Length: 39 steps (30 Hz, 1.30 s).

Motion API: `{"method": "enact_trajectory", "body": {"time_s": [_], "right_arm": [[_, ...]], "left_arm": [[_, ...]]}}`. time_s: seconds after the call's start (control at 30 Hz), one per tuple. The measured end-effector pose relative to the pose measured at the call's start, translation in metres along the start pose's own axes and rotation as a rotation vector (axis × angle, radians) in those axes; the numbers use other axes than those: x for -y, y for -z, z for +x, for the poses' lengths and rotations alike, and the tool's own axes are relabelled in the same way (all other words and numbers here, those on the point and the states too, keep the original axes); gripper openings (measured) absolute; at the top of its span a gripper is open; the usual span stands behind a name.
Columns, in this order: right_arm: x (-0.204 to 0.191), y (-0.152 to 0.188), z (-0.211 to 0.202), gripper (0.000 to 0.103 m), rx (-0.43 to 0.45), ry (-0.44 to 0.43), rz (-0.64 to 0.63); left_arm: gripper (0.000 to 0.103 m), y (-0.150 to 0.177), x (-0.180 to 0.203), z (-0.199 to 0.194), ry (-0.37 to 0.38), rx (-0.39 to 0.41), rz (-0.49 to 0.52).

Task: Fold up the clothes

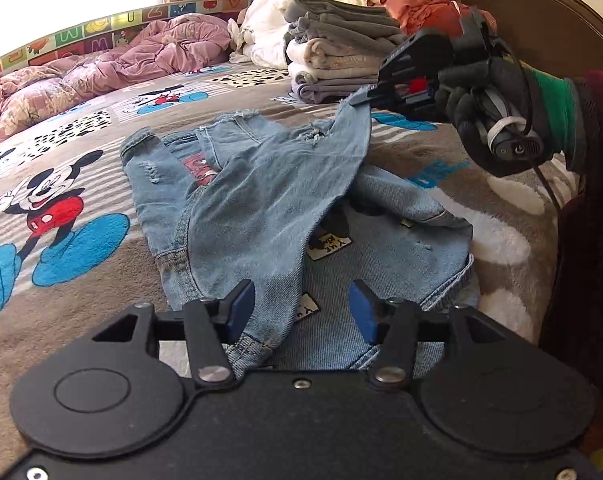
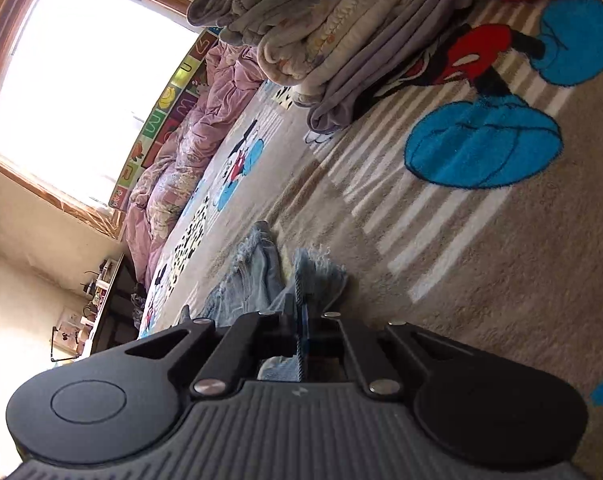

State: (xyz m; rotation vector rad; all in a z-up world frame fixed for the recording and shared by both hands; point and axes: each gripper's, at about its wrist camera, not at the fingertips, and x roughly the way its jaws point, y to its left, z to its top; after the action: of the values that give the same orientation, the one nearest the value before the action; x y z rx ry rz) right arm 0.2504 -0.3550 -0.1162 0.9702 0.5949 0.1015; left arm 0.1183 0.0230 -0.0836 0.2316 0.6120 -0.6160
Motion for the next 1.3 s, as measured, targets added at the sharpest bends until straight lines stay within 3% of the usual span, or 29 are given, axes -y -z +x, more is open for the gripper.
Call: {"method": "enact_trajectory", "body": {"time_s": [0.1, 0.4, 0.73, 1.03, 1.3], "right_arm": [[-0.025, -0.007, -0.002, 0.004, 0.016, -0.016, -0.036], [-0.113, -0.009, 0.031, 0.004, 0.002, -0.022, -0.162], [-0.186, 0.019, 0.109, 0.004, -0.063, 0.017, -0.302], [-0.213, 0.052, 0.17, 0.004, -0.133, 0.078, -0.388], [-0.21, 0.067, 0.194, 0.004, -0.155, 0.122, -0.429]], "left_arm": [[0.053, 0.003, -0.005, 0.009, 0.018, -0.045, -0.012], [0.061, 0.007, -0.019, 0.003, 0.116, -0.043, -0.07], [0.062, 0.011, -0.066, 0.0, 0.309, -0.041, -0.379], [0.062, 0.018, -0.084, -0.005, 0.381, -0.026, -0.504], [0.062, 0.023, -0.095, -0.007, 0.407, -0.026, -0.578]]}}
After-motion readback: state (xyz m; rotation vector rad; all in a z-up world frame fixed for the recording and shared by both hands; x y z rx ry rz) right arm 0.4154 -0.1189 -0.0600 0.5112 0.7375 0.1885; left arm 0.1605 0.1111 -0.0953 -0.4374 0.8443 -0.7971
